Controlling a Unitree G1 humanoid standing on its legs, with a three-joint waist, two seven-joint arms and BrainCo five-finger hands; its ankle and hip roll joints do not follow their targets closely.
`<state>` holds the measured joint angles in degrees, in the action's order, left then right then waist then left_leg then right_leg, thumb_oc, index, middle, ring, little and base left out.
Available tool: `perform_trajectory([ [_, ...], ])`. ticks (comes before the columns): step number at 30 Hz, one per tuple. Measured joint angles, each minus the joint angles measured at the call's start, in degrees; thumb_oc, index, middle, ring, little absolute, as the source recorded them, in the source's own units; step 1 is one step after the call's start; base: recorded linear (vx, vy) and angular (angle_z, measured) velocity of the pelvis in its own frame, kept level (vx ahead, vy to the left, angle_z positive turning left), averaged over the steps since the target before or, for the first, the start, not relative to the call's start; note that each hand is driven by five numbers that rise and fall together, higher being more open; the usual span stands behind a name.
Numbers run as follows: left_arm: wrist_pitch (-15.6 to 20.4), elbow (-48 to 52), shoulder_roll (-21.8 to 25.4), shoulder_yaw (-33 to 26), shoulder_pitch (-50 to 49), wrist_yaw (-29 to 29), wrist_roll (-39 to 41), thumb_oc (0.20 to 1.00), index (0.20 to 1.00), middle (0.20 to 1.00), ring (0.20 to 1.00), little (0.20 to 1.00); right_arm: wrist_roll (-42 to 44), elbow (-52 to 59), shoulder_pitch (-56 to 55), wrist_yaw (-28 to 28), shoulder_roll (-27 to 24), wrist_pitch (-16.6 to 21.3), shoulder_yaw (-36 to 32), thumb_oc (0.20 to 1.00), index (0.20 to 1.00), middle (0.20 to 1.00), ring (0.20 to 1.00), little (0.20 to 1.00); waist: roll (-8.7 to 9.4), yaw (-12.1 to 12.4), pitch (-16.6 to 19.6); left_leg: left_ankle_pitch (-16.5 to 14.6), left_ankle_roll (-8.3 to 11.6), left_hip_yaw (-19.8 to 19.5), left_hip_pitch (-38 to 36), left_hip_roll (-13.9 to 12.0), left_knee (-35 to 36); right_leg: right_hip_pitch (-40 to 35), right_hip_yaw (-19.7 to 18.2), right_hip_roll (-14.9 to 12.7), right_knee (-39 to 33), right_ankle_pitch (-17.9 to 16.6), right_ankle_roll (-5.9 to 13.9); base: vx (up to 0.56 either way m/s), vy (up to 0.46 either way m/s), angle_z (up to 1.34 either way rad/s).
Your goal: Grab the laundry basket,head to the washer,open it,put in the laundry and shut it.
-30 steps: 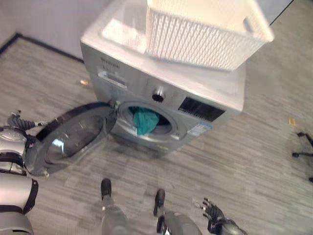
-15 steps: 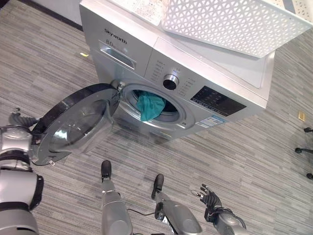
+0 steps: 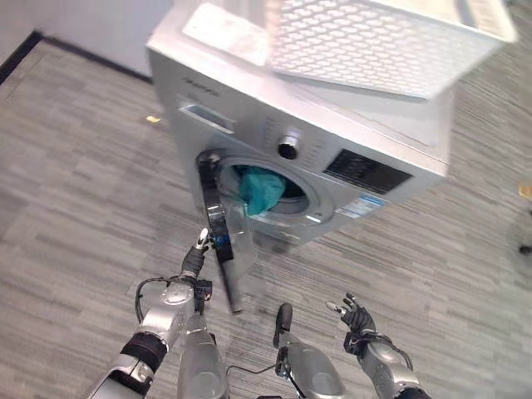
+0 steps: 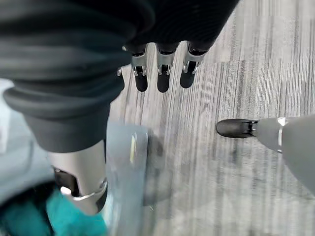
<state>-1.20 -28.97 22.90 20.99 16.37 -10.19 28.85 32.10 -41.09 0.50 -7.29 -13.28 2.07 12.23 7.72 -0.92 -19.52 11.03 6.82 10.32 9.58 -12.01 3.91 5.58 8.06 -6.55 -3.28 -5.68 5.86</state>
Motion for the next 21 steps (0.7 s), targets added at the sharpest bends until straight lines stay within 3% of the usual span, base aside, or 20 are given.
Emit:
perform_trajectory([
  [3,0.14,0.84,-0.99,-0.18,-0.88,0.59,-0.04,1.000,1.000,1.000,1.000,1.000,-1.06,-1.18,-3.02,0.24,-0.46,-0.20,-1.17,1.000,1.000,1.000,1.000,1.000,-0.92,-1.70,4.14,-0.02,0.27,2.73,-2.31,-0.96,1.37,-0.84,-1.86,0.90,-1.62,-0.92,-0.30,0.12,-0.032,-0.63],
  [5,0.11,0.77,-1.40,-0.61,-2.44,0.68,-0.02,1.000,1.000,1.000,1.000,1.000,-1.37,-6.61,-2.75,1.05,-0.23,-0.59,-3.84,1.000,1.000,1.000,1.000,1.000,-1.86,-2.35,7.18,-1.64,1.26,6.78,-6.35,-1.95,1.66,-2.33,-5.68,1.73,-1.79,-0.41,-0.31,0.09,-0.043,-0.82],
  [10,2.19,-1.71,-8.77,0.62,0.05,1.99,0.44,1.000,1.000,1.000,1.000,1.000,-1.44,-12.07,-7.10,0.98,-1.75,-0.73,-4.22,1.000,1.000,1.000,1.000,1.000,-4.68,-5.09,13.10,-2.05,1.62,7.67,-8.22,-2.76,1.78,-3.74,-5.94,2.58,-2.20,-0.06,-0.18,0.08,-0.033,-0.12],
  [15,2.44,-8.82,-16.30,3.25,5.36,1.17,5.03,1.000,1.000,1.000,1.000,1.000,-1.45,-11.27,-7.07,0.99,-0.86,-0.73,-1.61,1.000,1.000,1.000,1.000,1.000,-5.39,-7.17,15.00,-2.19,1.81,7.05,-7.37,-2.85,1.78,-3.27,-5.59,2.52,-2.20,0.22,-0.46,0.01,-0.021,0.05],
  [18,2.99,-16.48,-22.84,5.51,12.53,-0.90,8.59,1.000,1.000,1.000,1.000,1.000,-1.37,-8.71,-7.55,0.07,-0.03,-0.64,0.99,1.000,1.000,1.000,1.000,1.000,-5.15,-9.35,15.80,-2.20,1.98,6.10,-6.23,-2.56,1.77,-2.59,-4.68,2.24,-2.18,0.23,-0.44,-0.02,-0.025,0.15],
  [19,3.70,-16.81,-25.01,7.10,15.41,-1.07,9.07,1.000,1.000,1.000,1.000,1.000,-1.34,-6.70,-7.77,-0.02,0.21,-0.59,2.15,1.000,1.000,1.000,1.000,1.000,-4.88,-11.14,16.20,-2.17,1.99,6.05,-5.58,-2.55,1.76,-1.95,-4.67,2.24,-2.19,0.19,-0.40,-0.05,-0.013,0.06],
  [21,4.36,-14.13,-25.16,8.75,16.43,-1.41,8.93,1.000,1.000,1.000,1.000,1.000,-1.30,-5.61,-8.09,-0.04,0.17,-0.44,2.46,1.000,1.000,1.000,1.000,1.000,-4.83,-11.34,16.33,-2.10,1.92,6.21,-5.27,-2.49,1.75,-1.52,-4.92,2.25,-2.05,-0.10,-0.31,-0.04,-0.002,-0.10],
])
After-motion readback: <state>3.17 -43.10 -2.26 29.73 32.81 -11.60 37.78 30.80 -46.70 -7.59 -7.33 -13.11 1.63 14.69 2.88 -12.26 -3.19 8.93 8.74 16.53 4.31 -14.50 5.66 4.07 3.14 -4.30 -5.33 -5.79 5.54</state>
